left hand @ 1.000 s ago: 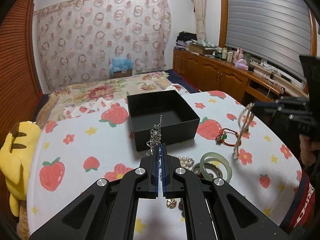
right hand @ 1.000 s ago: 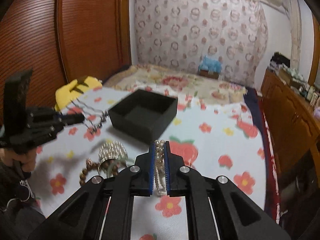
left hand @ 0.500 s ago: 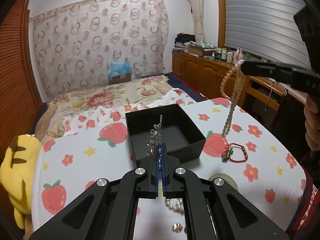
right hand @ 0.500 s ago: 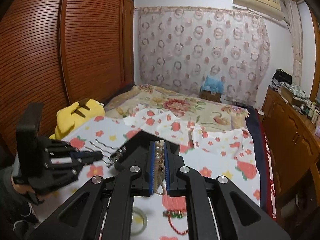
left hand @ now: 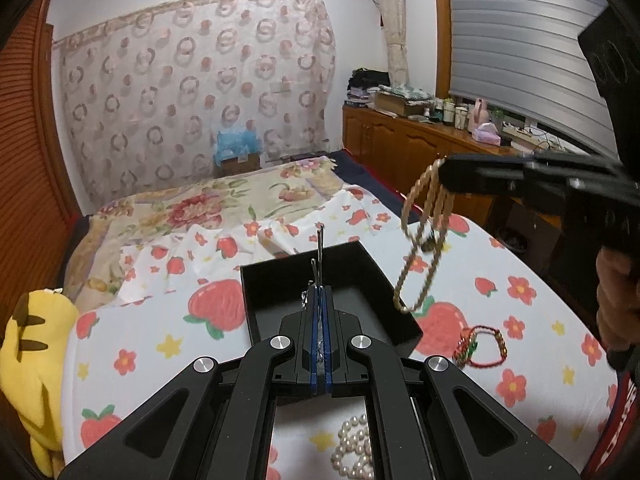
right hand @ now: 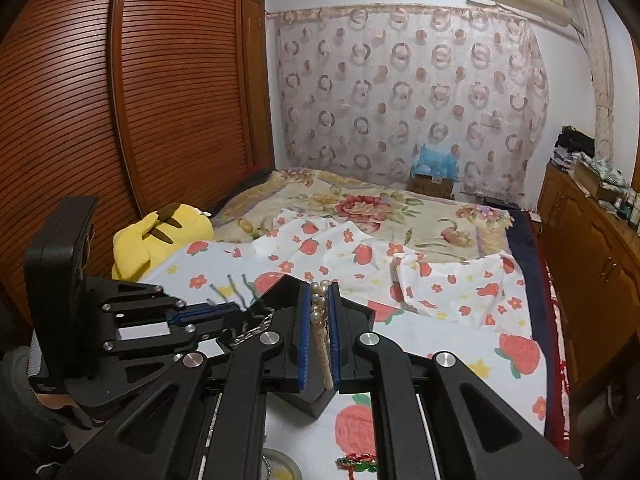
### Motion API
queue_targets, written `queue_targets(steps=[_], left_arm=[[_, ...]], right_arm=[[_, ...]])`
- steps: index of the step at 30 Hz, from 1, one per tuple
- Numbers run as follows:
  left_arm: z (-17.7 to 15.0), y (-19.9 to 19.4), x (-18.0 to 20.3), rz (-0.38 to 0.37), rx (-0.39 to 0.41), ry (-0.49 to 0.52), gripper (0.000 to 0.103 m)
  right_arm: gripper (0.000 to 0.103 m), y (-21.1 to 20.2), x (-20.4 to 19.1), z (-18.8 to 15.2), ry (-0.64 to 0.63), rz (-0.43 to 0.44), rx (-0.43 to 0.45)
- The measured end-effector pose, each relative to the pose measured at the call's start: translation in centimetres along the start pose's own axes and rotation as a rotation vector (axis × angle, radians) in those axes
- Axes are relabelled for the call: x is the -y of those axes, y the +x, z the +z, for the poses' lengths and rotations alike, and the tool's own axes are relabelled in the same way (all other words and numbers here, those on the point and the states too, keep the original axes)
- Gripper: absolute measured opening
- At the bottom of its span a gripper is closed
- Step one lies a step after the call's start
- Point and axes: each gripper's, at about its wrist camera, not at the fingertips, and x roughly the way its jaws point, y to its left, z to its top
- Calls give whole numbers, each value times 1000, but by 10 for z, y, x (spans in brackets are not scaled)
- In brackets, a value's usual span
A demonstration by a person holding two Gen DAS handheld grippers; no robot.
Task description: Organize jewelry
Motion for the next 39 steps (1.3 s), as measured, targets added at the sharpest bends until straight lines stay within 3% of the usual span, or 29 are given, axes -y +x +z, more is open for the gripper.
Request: queue_targets(steps=[8, 17, 23, 26, 28, 29, 36, 39], left_arm=[[0, 15, -10, -5, -19, -32, 6], [-13, -4, -24, 20, -7, -56, 7], [-30, -19, -29, 25, -7, -60, 7], [-38, -26, -30, 23, -14, -62, 8], [-42, -30, -30, 21, -14, -61, 12], [-45, -34, -29, 22, -14, -59, 17], [-67, -53, -19, 21, -22, -54, 33], [-79, -58, -15, 18, -32, -54, 34]], right_arm=[[10, 18, -3, -3, 4, 42, -24], [10, 43, -12, -12, 7, 49, -60], [10, 46, -17, -3, 4, 20, -25], [16, 49, -17, 1, 15, -5, -26], [38, 49, -17, 1, 22, 2, -32], [41, 49, -17, -2, 21, 4, -37], [41, 28, -24, -37, -24, -19, -70], [41, 17, -26, -63, -36, -15, -93]])
